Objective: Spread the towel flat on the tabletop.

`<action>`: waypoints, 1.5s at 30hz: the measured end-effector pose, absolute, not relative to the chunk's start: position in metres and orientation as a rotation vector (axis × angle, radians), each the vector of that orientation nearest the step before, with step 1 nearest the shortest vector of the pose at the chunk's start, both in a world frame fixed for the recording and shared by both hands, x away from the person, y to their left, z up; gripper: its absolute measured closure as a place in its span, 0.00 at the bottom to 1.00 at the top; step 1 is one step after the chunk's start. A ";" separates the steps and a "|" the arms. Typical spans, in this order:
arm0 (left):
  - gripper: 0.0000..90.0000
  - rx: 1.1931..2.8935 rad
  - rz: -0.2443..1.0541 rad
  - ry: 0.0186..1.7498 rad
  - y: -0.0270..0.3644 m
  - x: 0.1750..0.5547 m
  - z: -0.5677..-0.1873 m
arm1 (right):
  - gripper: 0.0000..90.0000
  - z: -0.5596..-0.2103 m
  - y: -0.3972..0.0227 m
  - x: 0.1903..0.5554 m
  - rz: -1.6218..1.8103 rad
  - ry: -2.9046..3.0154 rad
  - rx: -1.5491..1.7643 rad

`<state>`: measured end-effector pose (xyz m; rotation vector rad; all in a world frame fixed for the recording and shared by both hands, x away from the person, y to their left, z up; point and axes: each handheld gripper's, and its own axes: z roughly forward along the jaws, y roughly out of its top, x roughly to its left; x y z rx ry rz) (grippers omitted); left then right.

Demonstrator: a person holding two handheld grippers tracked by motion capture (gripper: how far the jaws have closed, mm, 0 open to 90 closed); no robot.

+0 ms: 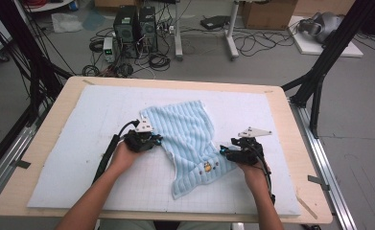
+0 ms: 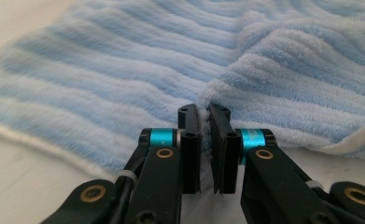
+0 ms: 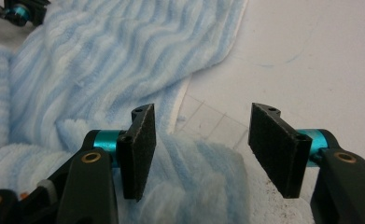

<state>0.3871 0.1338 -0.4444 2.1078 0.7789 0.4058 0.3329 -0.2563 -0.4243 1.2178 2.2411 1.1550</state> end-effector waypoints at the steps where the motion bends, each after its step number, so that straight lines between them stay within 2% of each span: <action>1: 0.92 2.076 0.387 0.806 0.141 0.390 -0.444 | 0.45 -0.424 -0.256 0.332 1.155 2.246 1.220; 6: 0.92 1.963 0.393 0.930 0.179 0.399 -0.439 | 0.45 -0.426 -0.255 0.332 1.148 2.251 1.218; 13: 0.93 1.862 0.532 1.083 0.221 0.409 -0.437 | 0.46 -0.427 -0.250 0.332 1.134 2.265 1.195; 16: 0.91 1.823 0.529 1.149 0.232 0.413 -0.440 | 0.45 -0.427 -0.249 0.333 1.144 2.268 1.186; 17: 0.85 1.813 0.519 1.162 0.232 0.413 -0.441 | 0.45 -0.427 -0.249 0.333 1.149 2.268 1.185; 19: 0.59 1.783 0.499 1.176 0.233 0.411 -0.440 | 0.45 -0.427 -0.248 0.332 1.167 2.260 1.195; 23: 0.41 1.743 0.481 1.147 0.234 0.402 -0.433 | 0.45 -0.426 -0.249 0.333 1.182 2.235 1.188; 29: 0.38 1.694 0.488 1.043 0.244 0.380 -0.431 | 0.45 -0.419 -0.239 0.335 1.247 2.190 1.167; 34: 0.28 1.686 0.494 1.003 0.248 0.367 -0.432 | 0.46 -0.410 -0.221 0.348 1.297 2.180 1.137; 45: 0.29 1.715 0.483 0.961 0.250 0.355 -0.438 | 0.56 -0.420 -0.154 0.408 1.171 2.301 1.103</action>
